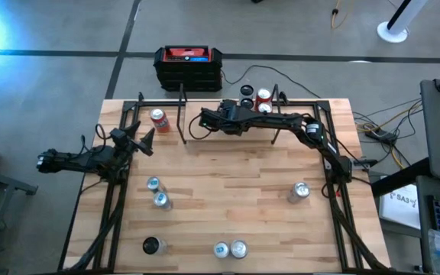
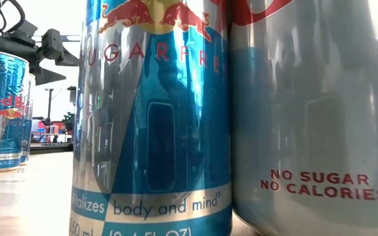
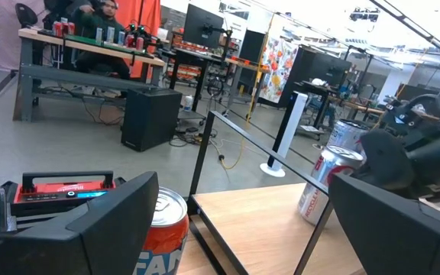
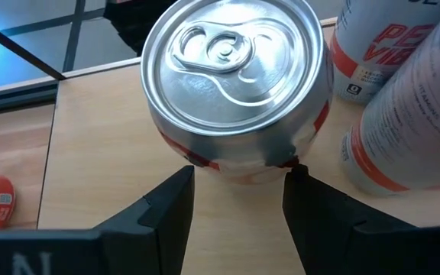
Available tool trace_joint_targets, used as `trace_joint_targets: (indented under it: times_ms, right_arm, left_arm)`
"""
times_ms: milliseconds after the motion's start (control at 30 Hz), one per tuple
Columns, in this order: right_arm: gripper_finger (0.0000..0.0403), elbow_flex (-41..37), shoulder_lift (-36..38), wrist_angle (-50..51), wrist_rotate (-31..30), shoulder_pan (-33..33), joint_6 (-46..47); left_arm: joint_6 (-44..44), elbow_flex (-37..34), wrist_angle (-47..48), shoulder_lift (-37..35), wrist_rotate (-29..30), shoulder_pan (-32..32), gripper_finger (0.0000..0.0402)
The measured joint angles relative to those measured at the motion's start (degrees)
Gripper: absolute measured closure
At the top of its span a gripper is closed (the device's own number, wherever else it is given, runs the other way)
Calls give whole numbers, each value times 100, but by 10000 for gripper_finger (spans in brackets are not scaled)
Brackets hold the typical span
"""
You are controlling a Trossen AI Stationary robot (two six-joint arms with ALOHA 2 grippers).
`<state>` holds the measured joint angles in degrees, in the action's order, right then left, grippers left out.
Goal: Place canned beverage on shelf
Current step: Put the top left silver soda can on the shelf
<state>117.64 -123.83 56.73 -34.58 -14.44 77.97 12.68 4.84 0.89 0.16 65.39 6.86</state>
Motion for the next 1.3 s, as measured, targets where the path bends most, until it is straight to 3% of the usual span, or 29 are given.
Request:
trace_joint_targets:
  times_ms: [1300]
  right_arm:
    - [223, -17, 0, -266, 12, -257, 200]
  left_arm:
    - [0, 0, 0, 2, 0, 0, 33]
